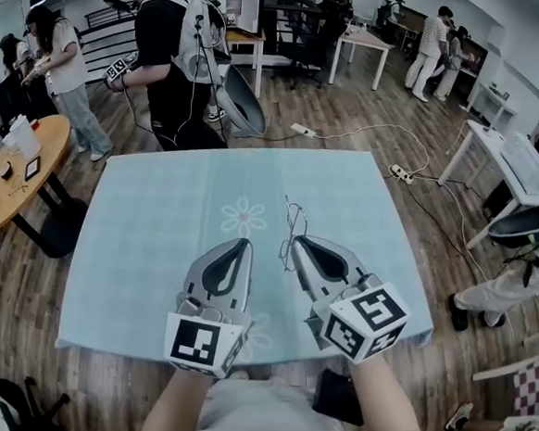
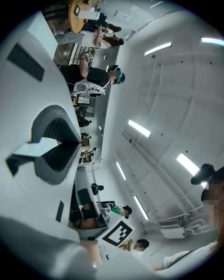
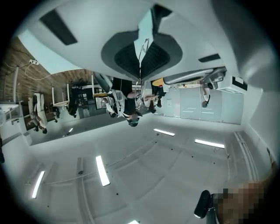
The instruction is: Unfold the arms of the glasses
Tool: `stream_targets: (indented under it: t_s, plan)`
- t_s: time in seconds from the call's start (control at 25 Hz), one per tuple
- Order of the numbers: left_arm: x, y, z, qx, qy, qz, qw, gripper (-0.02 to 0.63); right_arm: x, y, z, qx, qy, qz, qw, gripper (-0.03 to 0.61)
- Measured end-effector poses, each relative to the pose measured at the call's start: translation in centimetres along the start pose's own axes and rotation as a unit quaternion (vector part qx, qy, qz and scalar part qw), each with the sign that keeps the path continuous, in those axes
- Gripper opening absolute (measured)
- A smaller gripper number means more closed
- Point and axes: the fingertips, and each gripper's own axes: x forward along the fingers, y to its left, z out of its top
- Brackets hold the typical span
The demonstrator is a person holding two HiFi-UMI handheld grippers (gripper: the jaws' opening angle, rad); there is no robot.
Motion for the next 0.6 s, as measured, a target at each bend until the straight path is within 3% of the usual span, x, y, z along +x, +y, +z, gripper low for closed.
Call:
stream_targets:
  t_s: [0.6]
  plan:
    - [-0.21, -0.9, 0.17, -0.001, -0.002, -0.012, 0.9999, 0.006, 0.45, 0.38, -0.69, 0.014, 0.109, 0.084, 0.99, 0.014]
